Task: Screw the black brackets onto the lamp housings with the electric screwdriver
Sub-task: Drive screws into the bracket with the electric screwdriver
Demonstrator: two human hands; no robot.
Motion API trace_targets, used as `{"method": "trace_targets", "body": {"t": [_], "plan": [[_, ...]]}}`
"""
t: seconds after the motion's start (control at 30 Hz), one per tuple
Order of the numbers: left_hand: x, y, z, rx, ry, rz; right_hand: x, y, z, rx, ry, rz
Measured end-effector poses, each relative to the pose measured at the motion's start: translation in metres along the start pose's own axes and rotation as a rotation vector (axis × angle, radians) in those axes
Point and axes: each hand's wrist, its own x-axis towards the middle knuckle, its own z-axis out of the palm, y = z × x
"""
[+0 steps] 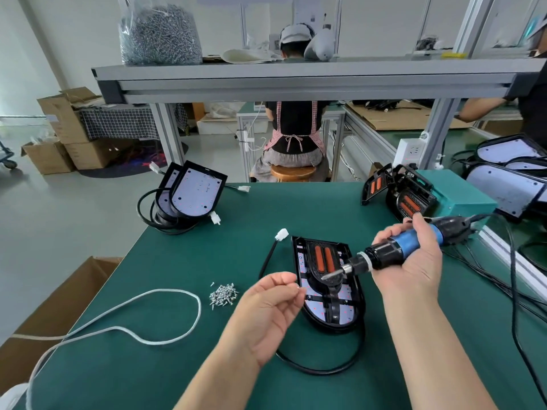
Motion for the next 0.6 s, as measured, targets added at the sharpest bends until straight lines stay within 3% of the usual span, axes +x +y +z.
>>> {"method": "trace_targets", "body": {"t": [0.2, 0.6], "plan": [[-0.002, -0.006, 0.009, -0.038, -0.015, 0.025, -0.016, 0.008, 0.022, -0.118, -0.057, -0.133], [-0.002, -0.005, 0.011, 0.017, -0.072, 0.090, -0.027, 0.014, 0.023, -0.233, -0.092, -0.199]]}}
